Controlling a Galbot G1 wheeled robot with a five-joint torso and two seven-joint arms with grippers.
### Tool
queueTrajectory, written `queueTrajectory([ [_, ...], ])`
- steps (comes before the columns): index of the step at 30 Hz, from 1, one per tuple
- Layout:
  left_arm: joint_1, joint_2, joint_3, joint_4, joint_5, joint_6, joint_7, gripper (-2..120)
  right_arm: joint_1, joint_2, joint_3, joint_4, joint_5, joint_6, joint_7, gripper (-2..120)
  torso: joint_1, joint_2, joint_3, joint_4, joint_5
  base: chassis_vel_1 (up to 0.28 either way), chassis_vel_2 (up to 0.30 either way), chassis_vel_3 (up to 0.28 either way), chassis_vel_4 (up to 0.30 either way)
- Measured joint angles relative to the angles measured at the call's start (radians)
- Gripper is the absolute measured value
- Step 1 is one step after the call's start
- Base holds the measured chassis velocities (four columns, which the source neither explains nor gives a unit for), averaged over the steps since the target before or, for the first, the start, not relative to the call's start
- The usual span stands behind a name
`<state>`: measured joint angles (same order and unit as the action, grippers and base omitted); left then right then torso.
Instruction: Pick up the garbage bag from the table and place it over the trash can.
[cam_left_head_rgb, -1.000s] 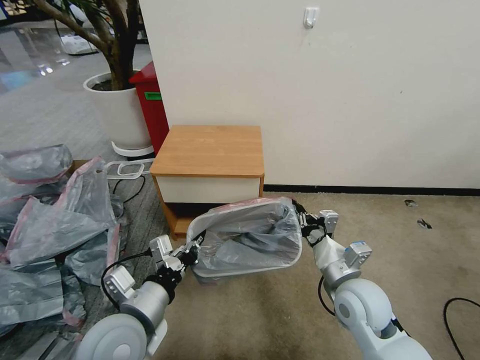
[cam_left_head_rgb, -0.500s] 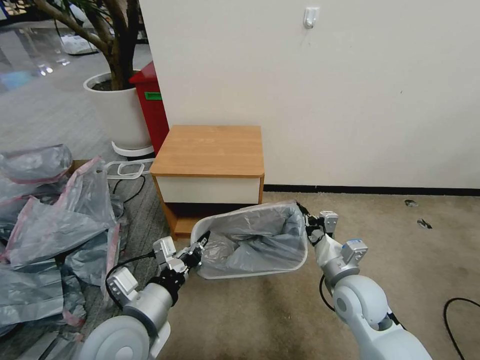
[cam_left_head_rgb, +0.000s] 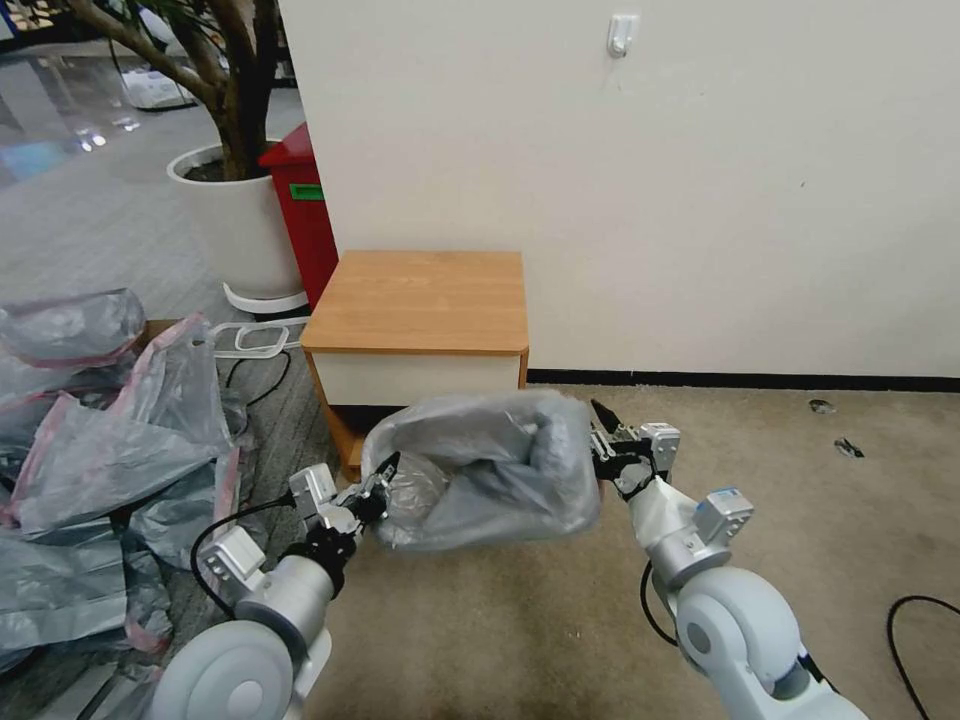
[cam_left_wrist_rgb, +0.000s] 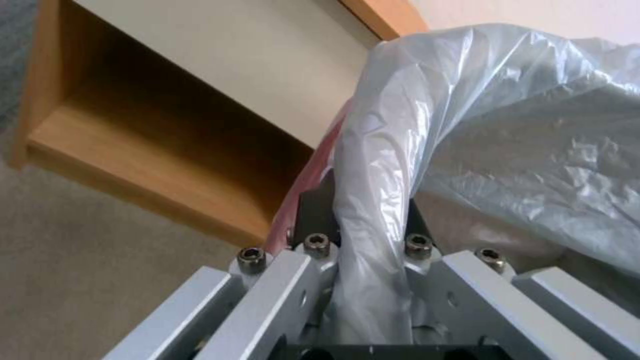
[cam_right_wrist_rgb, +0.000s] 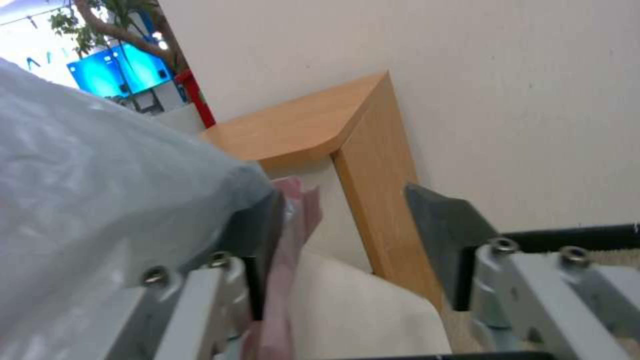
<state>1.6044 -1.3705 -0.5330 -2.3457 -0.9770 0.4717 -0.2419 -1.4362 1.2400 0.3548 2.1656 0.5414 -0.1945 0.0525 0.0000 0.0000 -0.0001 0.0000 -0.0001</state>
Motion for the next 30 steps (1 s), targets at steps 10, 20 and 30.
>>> queueTrajectory([
  [10, -0.001, 0.000, -0.021, -0.002, -0.009, 0.000, -0.011, 5, -0.009, -0.015, 0.015, 0.023, 0.184, -0.117, 0.060, 92, 0.000, 0.000, 0.000, 0.0000, 0.0001, 0.000, 0.000, 0.000, 0.000],
  [20, -0.003, -0.002, -0.023, -0.008, -0.033, 0.001, -0.010, 5, 0.012, -0.014, 0.017, 0.026, 0.161, -0.276, 0.270, 100, 0.000, 0.000, 0.000, 0.0000, 0.0001, 0.000, 0.000, 0.000, 0.000],
  [30, -0.006, 0.003, -0.032, 0.000, -0.034, 0.018, -0.027, 4, 0.009, -0.005, 0.050, 0.027, 0.006, -0.268, 0.174, 100, 0.000, 0.000, 0.000, 0.0001, 0.0001, 0.000, 0.000, 0.000, 0.000],
])
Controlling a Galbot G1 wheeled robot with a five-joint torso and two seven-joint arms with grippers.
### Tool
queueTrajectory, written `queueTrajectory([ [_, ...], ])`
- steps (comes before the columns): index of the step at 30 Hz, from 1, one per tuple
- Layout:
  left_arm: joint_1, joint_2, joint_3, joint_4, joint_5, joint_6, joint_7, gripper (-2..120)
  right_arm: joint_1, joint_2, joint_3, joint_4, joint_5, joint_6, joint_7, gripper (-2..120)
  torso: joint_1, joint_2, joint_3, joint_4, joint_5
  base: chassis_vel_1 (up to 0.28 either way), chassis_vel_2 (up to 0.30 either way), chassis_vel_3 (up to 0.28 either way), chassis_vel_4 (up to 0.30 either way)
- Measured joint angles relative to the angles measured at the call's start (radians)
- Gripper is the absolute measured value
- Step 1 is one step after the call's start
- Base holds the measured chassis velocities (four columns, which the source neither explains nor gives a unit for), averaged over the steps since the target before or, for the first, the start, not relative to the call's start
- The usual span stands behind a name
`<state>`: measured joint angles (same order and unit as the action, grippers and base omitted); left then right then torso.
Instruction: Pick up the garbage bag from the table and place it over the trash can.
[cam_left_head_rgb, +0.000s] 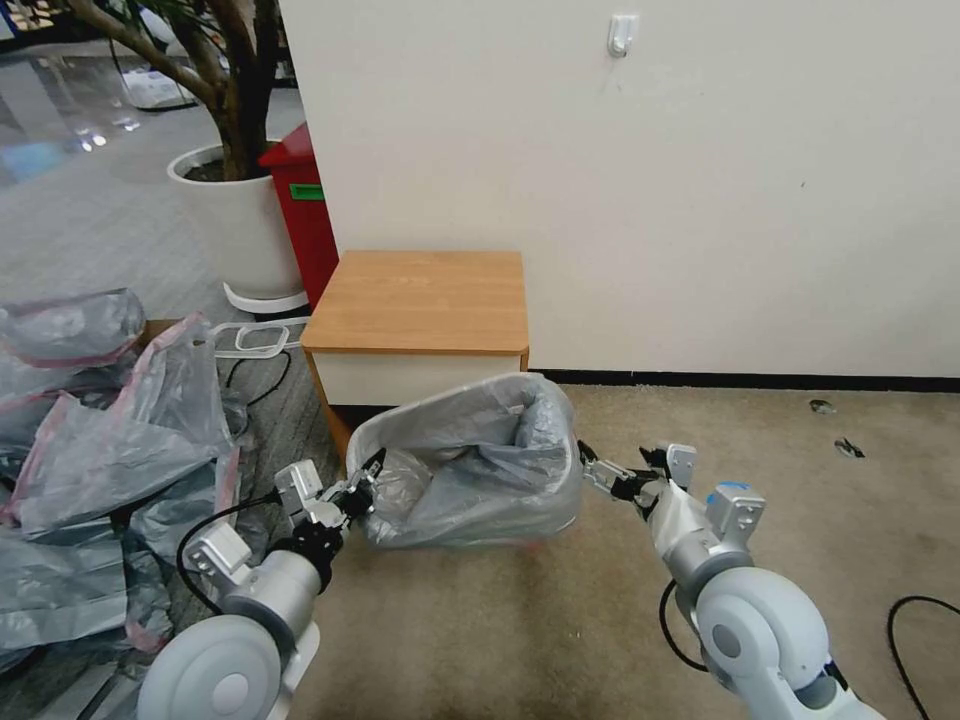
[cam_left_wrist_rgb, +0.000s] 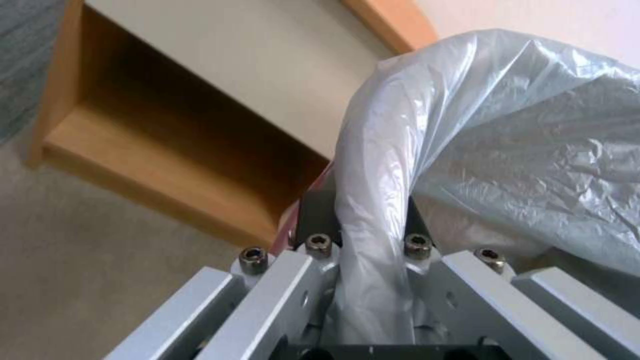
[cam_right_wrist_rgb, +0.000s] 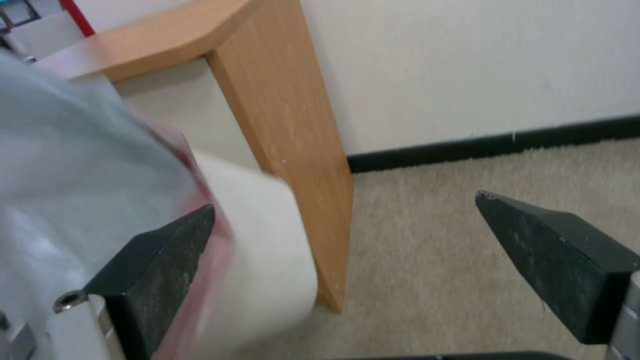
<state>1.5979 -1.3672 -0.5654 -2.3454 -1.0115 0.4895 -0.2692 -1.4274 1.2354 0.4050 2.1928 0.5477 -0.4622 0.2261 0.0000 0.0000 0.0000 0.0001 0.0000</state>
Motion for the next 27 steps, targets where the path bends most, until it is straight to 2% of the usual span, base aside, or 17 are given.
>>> queueTrajectory([
  [6, -0.002, 0.002, 0.004, 0.007, 0.041, 0.030, -0.045, 4, -0.016, 0.012, 0.014, 0.023, -0.095, 0.049, 0.003, 100, 0.000, 0.000, 0.000, -0.0001, 0.0000, 0.000, 0.000, 0.000, 0.000],
  [8, 0.002, 0.004, 0.012, 0.007, 0.074, 0.051, -0.060, 4, -0.018, 0.018, 0.026, 0.038, -0.181, 0.169, -0.005, 100, 0.000, 0.000, 0.000, -0.0001, 0.0000, 0.000, 0.000, 0.000, 0.000],
  [9, 0.002, 0.004, 0.012, 0.007, 0.074, 0.051, -0.060, 4, -0.018, 0.018, 0.026, 0.038, -0.181, 0.169, -0.005, 100, 0.000, 0.000, 0.000, -0.0001, 0.0000, 0.000, 0.000, 0.000, 0.000],
  [10, 0.003, 0.006, 0.015, 0.007, 0.084, 0.056, -0.061, 4, -0.018, 0.018, 0.028, 0.043, -0.202, 0.212, -0.016, 100, 0.000, 0.000, 0.000, -0.0001, 0.0000, 0.000, 0.000, 0.000, 0.000],
  [11, 0.008, 0.009, 0.025, 0.007, 0.124, 0.068, -0.061, 4, -0.017, 0.011, 0.032, 0.062, -0.254, 0.300, -0.059, 100, 0.000, 0.000, 0.000, -0.0001, 0.0000, 0.000, 0.000, 0.000, 0.000],
  [12, 0.008, 0.009, 0.025, 0.007, 0.124, 0.068, -0.061, 4, -0.017, 0.011, 0.032, 0.062, -0.254, 0.300, -0.059, 100, 0.000, 0.000, 0.000, -0.0001, 0.0000, 0.000, 0.000, 0.000, 0.000],
  [13, 0.014, 0.018, 0.044, 0.009, 0.206, 0.076, -0.046, 4, -0.015, -0.018, 0.024, 0.106, -0.309, 0.366, -0.114, 99, 0.000, 0.000, 0.000, 0.0000, 0.0001, 0.000, 0.000, 0.000, 0.000],
  [14, 0.014, 0.018, 0.044, 0.009, 0.206, 0.076, -0.046, 4, -0.015, -0.018, 0.024, 0.106, -0.309, 0.366, -0.114, 99, 0.000, 0.000, 0.000, 0.0000, 0.0001, 0.000, 0.000, 0.000, 0.000],
  [18, 0.018, 0.031, 0.078, 0.011, 0.350, 0.076, -0.012, 4, -0.003, -0.113, -0.044, 0.198, -0.368, 0.353, -0.190, 82, 0.000, 0.000, 0.000, -0.0001, 0.0000, 0.000, 0.000, 0.000, 0.000],
  [20, 0.020, 0.032, 0.085, 0.012, 0.382, 0.074, -0.006, 4, 0.003, -0.136, -0.059, 0.211, -0.381, 0.340, -0.205, 78, 0.000, 0.000, 0.000, -0.0001, 0.0000, 0.000, 0.000, 0.000, 0.000],
  [23, 0.033, 0.028, 0.108, 0.010, 0.469, 0.063, 0.014, 4, 0.040, -0.259, -0.142, 0.243, -0.443, 0.264, -0.254, 64, 0.000, 0.000, 0.000, 0.0000, 0.0000, 0.000, 0.000, 0.000, 0.000],
  [24, 0.033, 0.028, 0.108, 0.010, 0.469, 0.063, 0.014, 4, 0.040, -0.259, -0.142, 0.243, -0.443, 0.264, -0.254, 64, 0.000, 0.000, 0.000, 0.0000, 0.0000, 0.000, 0.000, 0.000, 0.000],
  [27, 0.039, 0.023, 0.118, 0.009, 0.530, 0.052, 0.023, 4, 0.073, -0.344, -0.225, 0.257, -0.461, 0.151, -0.279, 50, 0.000, 0.000, 0.000, -0.0001, 0.0001, 0.000, 0.000, 0.000, 0.000],
])
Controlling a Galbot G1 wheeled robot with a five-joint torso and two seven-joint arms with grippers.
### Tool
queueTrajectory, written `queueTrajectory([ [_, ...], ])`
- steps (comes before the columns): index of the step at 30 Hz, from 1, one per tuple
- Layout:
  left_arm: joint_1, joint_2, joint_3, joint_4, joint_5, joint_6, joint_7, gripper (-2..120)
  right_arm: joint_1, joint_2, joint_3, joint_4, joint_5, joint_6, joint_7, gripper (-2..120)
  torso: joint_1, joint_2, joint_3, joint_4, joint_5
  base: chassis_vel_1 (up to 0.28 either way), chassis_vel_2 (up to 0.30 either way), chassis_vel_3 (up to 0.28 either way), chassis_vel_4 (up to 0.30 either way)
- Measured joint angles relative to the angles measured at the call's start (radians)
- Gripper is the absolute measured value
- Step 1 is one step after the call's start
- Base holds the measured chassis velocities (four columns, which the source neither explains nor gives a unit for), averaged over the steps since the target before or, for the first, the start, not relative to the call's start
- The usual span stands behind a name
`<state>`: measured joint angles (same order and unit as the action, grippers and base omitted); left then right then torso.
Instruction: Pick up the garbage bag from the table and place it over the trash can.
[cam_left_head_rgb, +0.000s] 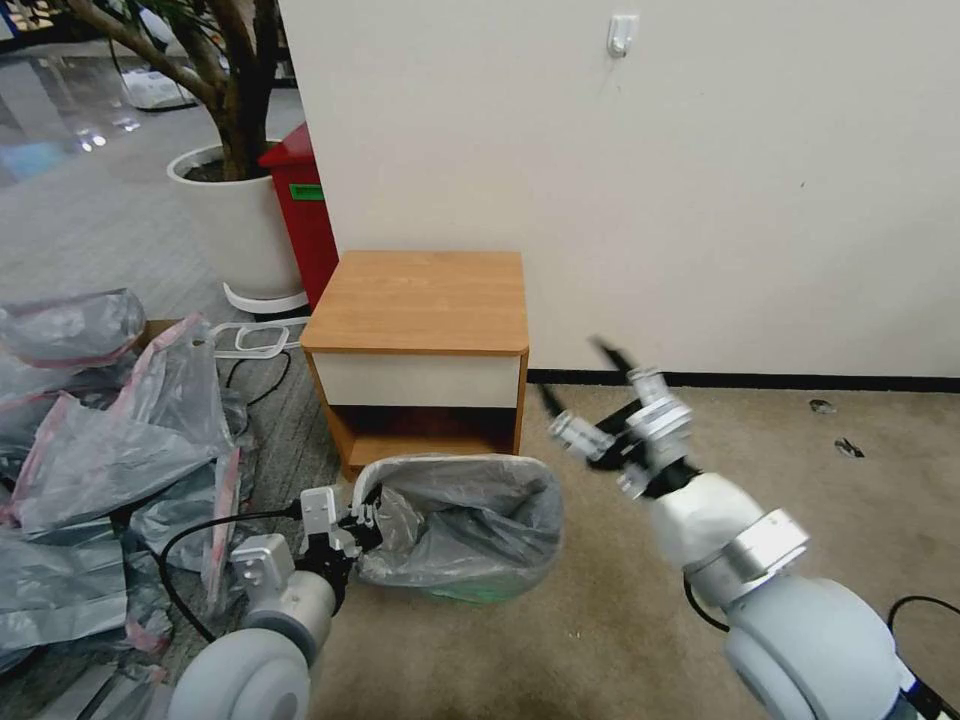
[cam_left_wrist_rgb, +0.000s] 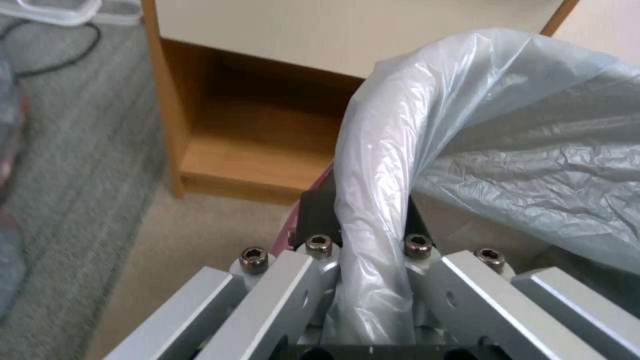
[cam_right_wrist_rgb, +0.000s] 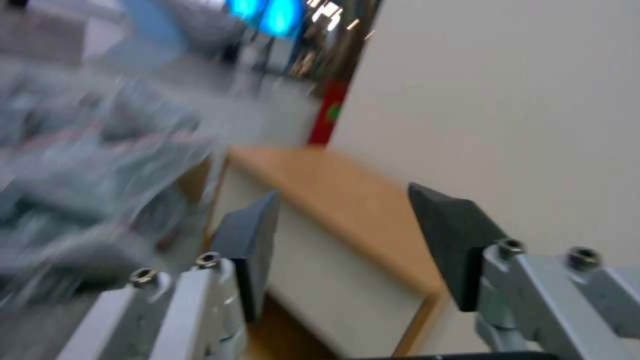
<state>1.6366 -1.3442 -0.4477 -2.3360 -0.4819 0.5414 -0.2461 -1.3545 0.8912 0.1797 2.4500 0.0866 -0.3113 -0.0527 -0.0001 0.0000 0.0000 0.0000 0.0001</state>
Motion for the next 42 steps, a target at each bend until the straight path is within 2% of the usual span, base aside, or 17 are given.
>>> queueTrajectory([
  [2, 0.002, -0.003, 0.011, 0.000, 0.028, -0.001, 0.001, 4, 0.031, -0.033, -0.049, -0.002, -0.001, -0.067, -0.006, 42, 0.000, 0.000, 0.000, 0.0000, -0.0001, 0.000, 0.000, 0.000, 0.000],
  [3, 0.002, -0.003, 0.011, 0.000, 0.028, -0.001, 0.001, 4, 0.031, -0.033, -0.049, -0.002, -0.001, -0.067, -0.006, 42, 0.000, 0.000, 0.000, 0.0000, -0.0001, 0.000, 0.000, 0.000, 0.000],
  [6, 0.001, -0.010, 0.027, 0.004, 0.087, -0.003, 0.001, 4, 0.094, -0.083, -0.129, -0.021, 0.002, -0.167, -0.023, 27, 0.000, 0.000, 0.000, 0.0001, 0.0002, 0.000, 0.000, 0.000, 0.000],
  [7, 0.001, -0.010, 0.027, 0.004, 0.087, -0.003, 0.001, 4, 0.094, -0.083, -0.129, -0.021, 0.002, -0.167, -0.023, 27, 0.000, 0.000, 0.000, 0.0001, 0.0002, 0.000, 0.000, 0.000, 0.000],
  [10, 0.002, -0.019, 0.052, 0.010, 0.141, -0.008, 0.004, 4, 0.161, -0.119, -0.204, -0.046, 0.025, -0.235, -0.041, 13, 0.000, 0.000, 0.000, -0.0001, 0.0000, 0.000, 0.000, 0.000, 0.000],
  [12, 0.002, -0.021, 0.059, 0.013, 0.156, -0.012, 0.005, 4, 0.179, -0.126, -0.224, -0.054, 0.028, -0.247, -0.044, 10, 0.000, 0.000, 0.000, 0.0000, 0.0000, 0.000, 0.000, 0.000, 0.000],
  [14, 0.002, -0.027, 0.075, 0.022, 0.199, -0.022, 0.008, 4, 0.231, -0.133, -0.291, -0.086, 0.033, -0.283, -0.054, 0, 0.000, 0.000, 0.000, 0.0000, 0.0000, 0.000, 0.000, 0.000, 0.000],
  [20, 0.001, -0.035, 0.095, 0.031, 0.217, -0.024, 0.009, 4, 0.317, -0.108, -0.397, -0.150, 0.021, -0.328, -0.062, 0, 0.000, 0.000, 0.000, 0.0000, -0.0001, 0.000, 0.000, 0.000, 0.000],
  [24, -0.001, -0.039, 0.099, 0.037, 0.219, -0.024, 0.009, 4, 0.403, -0.056, -0.493, -0.232, 0.005, -0.372, -0.071, 0, 0.000, 0.000, 0.000, 0.0000, -0.0001, 0.000, 0.000, 0.000, 0.000],
  [32, -0.001, -0.039, 0.095, 0.037, 0.223, -0.023, 0.007, 4, 0.480, -0.004, -0.564, -0.333, -0.029, -0.399, -0.084, 0, 0.000, 0.000, 0.000, 0.0000, -0.0002, 0.000, 0.000, 0.000, 0.000],
  [34, 0.001, -0.040, 0.102, 0.036, 0.229, -0.021, 0.006, 4, 0.514, 0.024, -0.596, -0.403, -0.055, -0.400, -0.096, 0, 0.000, 0.000, 0.000, 0.0001, -0.0002, 0.000, 0.000, 0.000, 0.000],
  [42, 0.008, -0.045, 0.136, 0.033, 0.251, -0.020, 0.005, 4, 0.566, 0.066, -0.647, -0.539, -0.107, -0.400, -0.121, 0, 0.000, 0.000, 0.000, 0.0001, -0.0002, 0.000, 0.000, 0.000, 0.000],
])
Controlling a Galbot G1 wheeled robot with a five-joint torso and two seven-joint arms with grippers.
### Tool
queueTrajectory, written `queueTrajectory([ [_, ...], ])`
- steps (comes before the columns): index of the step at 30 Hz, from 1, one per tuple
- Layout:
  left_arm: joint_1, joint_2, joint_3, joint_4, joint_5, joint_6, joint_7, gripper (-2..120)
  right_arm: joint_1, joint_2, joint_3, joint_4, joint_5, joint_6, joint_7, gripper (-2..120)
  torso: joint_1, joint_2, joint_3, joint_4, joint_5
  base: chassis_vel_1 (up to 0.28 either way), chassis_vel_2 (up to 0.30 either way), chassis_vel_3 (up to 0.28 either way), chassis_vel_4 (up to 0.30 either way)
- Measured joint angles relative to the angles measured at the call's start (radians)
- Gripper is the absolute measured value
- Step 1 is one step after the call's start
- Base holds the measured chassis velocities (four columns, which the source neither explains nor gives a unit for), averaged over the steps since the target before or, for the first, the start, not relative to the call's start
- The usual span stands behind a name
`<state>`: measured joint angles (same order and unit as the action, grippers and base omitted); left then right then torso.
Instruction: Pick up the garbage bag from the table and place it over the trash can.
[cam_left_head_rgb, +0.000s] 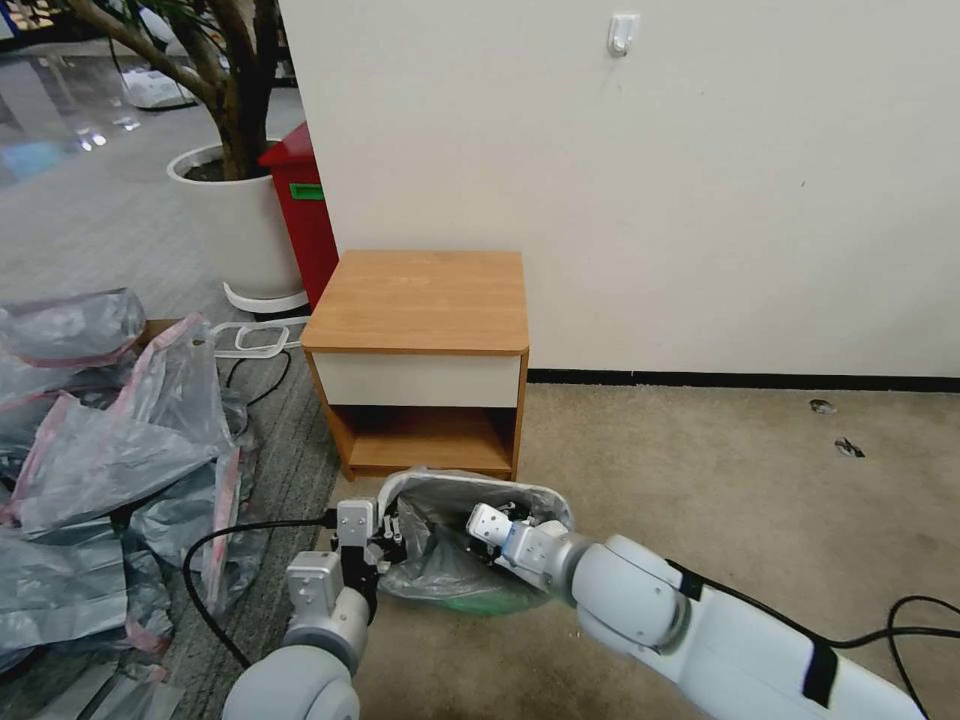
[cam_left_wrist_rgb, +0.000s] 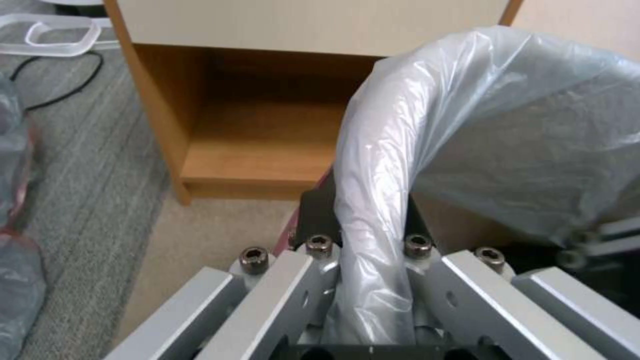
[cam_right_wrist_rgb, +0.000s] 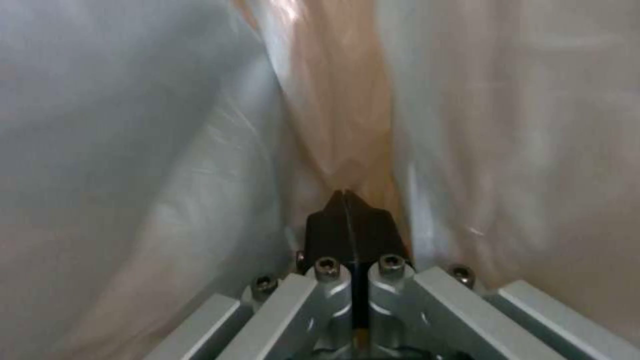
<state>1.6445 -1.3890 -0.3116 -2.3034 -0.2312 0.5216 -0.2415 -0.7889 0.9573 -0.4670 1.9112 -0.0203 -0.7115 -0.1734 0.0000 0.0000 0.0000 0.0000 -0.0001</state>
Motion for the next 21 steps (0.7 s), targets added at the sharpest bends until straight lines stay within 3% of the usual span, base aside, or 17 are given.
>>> queueTrajectory([
  [7, 0.006, -0.008, 0.017, -0.008, 0.008, 0.001, 0.000, 4, 0.007, 0.033, -0.008, -0.086, -0.027, 0.001, -0.003, 0, 0.000, 0.000, 0.000, 0.0000, 0.0002, 0.000, 0.000, 0.000, 0.000],
  [14, 0.003, -0.008, 0.014, 0.000, 0.008, 0.001, 0.000, 4, -0.019, 0.042, 0.021, -0.065, -0.028, 0.002, 0.001, 0, 0.000, 0.000, 0.000, 0.0000, 0.0002, 0.000, 0.000, 0.000, 0.000],
  [21, -0.021, -0.008, -0.042, 0.037, -0.045, 0.013, -0.007, 4, -0.190, -0.049, 0.184, 0.208, 0.024, 0.026, 0.011, 0, 0.000, 0.000, 0.000, 0.0000, 0.0000, 0.000, 0.000, 0.000, 0.000],
])
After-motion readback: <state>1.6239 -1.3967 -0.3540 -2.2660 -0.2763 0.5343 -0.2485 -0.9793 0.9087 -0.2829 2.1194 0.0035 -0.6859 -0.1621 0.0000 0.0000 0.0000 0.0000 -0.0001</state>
